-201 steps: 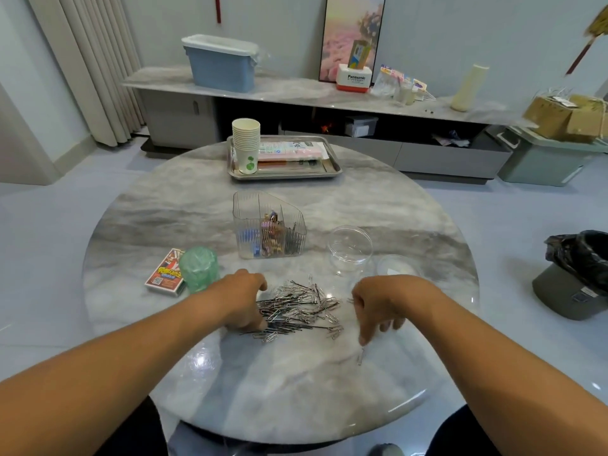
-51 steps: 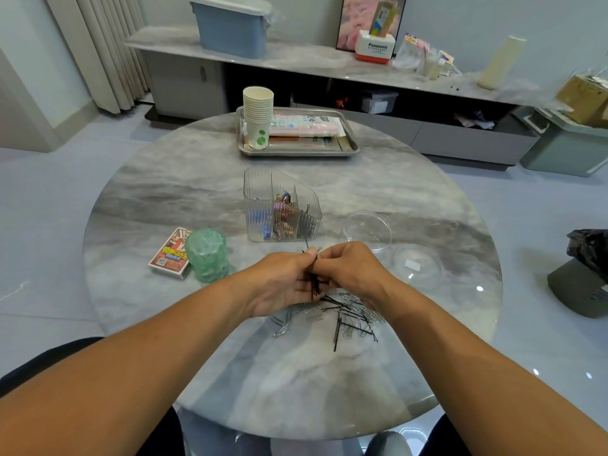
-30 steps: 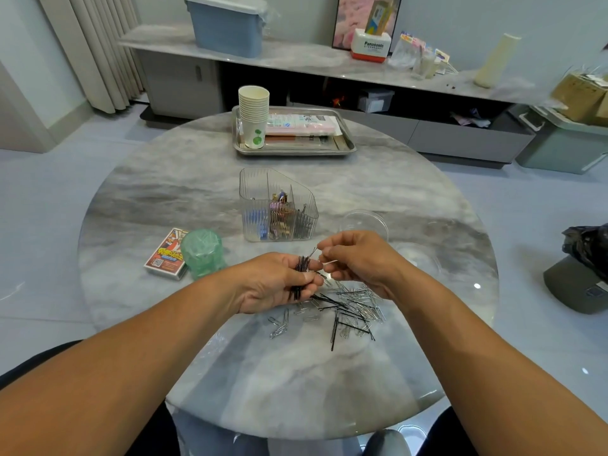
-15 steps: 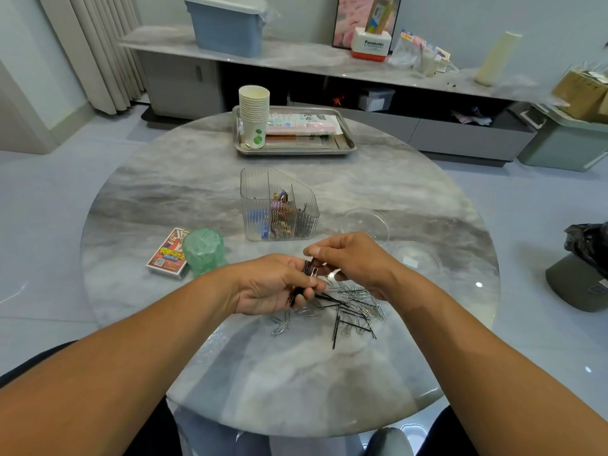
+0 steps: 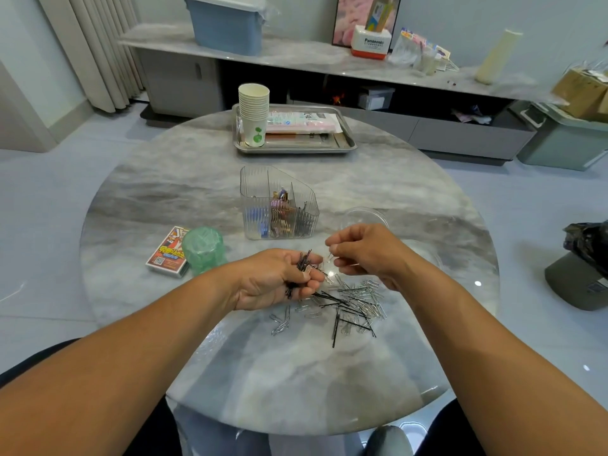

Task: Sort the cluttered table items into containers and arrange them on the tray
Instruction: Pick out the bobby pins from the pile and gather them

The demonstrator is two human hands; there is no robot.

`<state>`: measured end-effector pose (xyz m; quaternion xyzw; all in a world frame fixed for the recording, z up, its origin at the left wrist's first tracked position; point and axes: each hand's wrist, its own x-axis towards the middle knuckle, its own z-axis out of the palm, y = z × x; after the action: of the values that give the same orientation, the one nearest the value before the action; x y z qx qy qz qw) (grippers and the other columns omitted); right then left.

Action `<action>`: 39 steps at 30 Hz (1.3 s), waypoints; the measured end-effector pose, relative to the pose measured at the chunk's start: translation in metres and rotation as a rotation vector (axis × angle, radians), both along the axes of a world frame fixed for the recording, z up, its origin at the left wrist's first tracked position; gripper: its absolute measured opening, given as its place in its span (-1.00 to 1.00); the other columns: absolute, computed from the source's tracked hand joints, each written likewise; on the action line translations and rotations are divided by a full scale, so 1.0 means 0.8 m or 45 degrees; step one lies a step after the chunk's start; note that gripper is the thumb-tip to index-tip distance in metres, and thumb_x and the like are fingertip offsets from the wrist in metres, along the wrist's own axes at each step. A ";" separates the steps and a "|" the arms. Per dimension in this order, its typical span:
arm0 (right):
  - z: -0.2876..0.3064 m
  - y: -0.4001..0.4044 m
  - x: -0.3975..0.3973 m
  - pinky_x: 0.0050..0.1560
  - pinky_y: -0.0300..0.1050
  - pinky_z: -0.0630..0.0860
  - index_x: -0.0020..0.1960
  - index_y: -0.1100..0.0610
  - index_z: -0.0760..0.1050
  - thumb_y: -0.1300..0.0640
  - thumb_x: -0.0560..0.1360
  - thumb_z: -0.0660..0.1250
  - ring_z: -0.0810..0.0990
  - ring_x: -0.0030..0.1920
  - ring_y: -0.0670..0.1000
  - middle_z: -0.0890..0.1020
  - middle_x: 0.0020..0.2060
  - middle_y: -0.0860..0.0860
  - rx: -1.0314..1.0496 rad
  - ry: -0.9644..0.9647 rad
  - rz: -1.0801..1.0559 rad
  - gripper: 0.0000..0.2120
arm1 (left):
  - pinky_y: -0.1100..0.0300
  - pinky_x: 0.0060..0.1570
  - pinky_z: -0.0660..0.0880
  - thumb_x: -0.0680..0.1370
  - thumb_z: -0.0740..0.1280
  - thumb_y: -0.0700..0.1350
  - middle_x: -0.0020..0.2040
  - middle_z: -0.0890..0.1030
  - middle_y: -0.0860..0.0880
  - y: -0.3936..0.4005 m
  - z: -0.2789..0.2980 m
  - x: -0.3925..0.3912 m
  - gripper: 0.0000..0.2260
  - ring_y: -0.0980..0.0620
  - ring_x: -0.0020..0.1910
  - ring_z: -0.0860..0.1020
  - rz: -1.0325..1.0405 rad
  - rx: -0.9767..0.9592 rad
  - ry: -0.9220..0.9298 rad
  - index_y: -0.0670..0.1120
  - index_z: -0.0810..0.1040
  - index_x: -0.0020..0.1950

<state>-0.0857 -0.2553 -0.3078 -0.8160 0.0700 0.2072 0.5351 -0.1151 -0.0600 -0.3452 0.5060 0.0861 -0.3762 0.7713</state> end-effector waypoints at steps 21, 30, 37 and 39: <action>-0.018 0.025 -0.012 -0.27 -0.29 0.57 -0.19 0.14 0.66 0.19 0.40 0.61 0.62 -0.35 -0.17 0.69 -0.38 -0.06 -0.203 -0.216 0.282 -0.87 | 0.06 0.17 0.58 0.62 0.09 0.34 0.09 0.58 -0.29 0.005 0.013 0.000 -0.22 -0.16 0.05 0.62 0.046 -0.132 0.111 -0.38 0.46 0.38; -0.020 0.018 -0.010 -0.16 -0.23 0.60 -0.12 0.14 0.67 0.20 0.38 0.62 0.63 -0.29 -0.12 0.70 -0.30 -0.02 -0.197 -0.137 0.326 -0.85 | 0.05 0.16 0.60 0.56 0.33 0.15 0.12 0.63 -0.29 0.004 0.004 0.000 -0.46 -0.18 0.18 0.62 0.023 -0.088 0.066 -0.31 0.56 0.25; -0.021 0.017 -0.008 -0.20 -0.22 0.55 -0.12 0.14 0.68 0.26 0.41 0.57 0.60 -0.30 -0.12 0.69 -0.30 0.00 -0.216 -0.160 0.291 -0.90 | 0.15 0.08 0.62 0.56 0.29 -0.47 0.10 0.65 -0.29 0.001 -0.007 0.000 -0.70 -0.12 0.06 0.67 0.042 -0.024 0.029 -0.36 0.54 0.28; -0.020 0.016 -0.009 -0.25 -0.24 0.50 -0.09 0.13 0.68 0.23 0.41 0.58 0.58 -0.29 -0.11 0.70 -0.26 0.02 -0.250 -0.133 0.322 -0.88 | 0.14 0.07 0.63 0.54 0.24 -0.54 0.06 0.64 -0.29 -0.001 -0.008 -0.002 -0.67 -0.12 0.02 0.67 0.023 0.029 -0.001 -0.36 0.54 0.27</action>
<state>-0.0929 -0.2425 -0.3242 -0.8762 -0.0411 0.2225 0.4255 -0.1164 -0.0610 -0.3516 0.5143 0.0946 -0.3681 0.7688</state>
